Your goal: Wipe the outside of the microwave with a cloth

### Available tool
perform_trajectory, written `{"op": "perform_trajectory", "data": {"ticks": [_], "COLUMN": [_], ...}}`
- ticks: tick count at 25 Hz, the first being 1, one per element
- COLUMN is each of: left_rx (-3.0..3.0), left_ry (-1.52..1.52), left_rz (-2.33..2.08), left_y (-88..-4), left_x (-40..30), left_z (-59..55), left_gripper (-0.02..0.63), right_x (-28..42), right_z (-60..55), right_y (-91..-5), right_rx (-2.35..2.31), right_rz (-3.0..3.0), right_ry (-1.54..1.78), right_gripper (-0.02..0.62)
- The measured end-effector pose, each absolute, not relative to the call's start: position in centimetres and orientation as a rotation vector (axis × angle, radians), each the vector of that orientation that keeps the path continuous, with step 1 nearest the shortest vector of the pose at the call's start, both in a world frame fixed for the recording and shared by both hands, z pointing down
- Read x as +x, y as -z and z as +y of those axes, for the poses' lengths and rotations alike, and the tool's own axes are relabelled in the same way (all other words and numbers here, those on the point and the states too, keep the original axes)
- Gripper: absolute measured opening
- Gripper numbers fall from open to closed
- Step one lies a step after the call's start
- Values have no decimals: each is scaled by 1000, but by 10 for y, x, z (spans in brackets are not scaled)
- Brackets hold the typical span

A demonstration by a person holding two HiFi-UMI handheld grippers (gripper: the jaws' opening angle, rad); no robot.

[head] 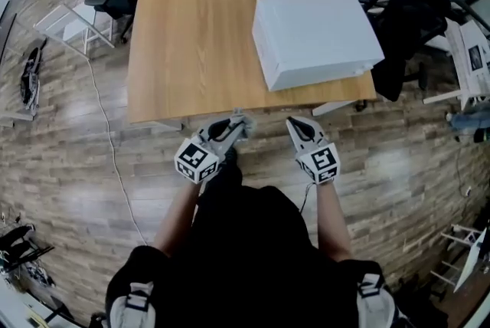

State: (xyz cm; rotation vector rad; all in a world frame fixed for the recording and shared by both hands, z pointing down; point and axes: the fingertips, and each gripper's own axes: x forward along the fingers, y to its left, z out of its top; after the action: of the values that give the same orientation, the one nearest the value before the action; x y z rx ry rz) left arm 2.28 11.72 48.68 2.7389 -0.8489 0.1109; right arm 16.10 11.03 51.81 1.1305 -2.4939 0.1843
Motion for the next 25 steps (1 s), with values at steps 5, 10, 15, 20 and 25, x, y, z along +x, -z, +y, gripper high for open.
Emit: {"op": "perform_trajectory", "data": {"ticks": [5,10,15,20,25], "left_rx": [2789,2825,2864,2882,2899], "left_ry": [-118,-108,-124,-136,-148], "left_rz": [-768,-656,-580,-515,-475], "left_y": [-490,-495,-501,-502,-506], "left_x": [12,9,14,27,38], "left_z": [61,35,12,-2,-10], "left_gripper": [66,66,66,66,66], "right_x": [141,132,123,123,134], "right_z": [61,44,25,9,-8], "right_y": [-518,-520,-515,-507,-504], "right_rx": [1187,1236,1280,1327,1378], "right_rz": [-2453,-2405,-2386,-2375,-2414], "right_ry": [-202,-198,-188,-178,-109], "right_gripper": [-3,-2,-2,-2,-2]}}
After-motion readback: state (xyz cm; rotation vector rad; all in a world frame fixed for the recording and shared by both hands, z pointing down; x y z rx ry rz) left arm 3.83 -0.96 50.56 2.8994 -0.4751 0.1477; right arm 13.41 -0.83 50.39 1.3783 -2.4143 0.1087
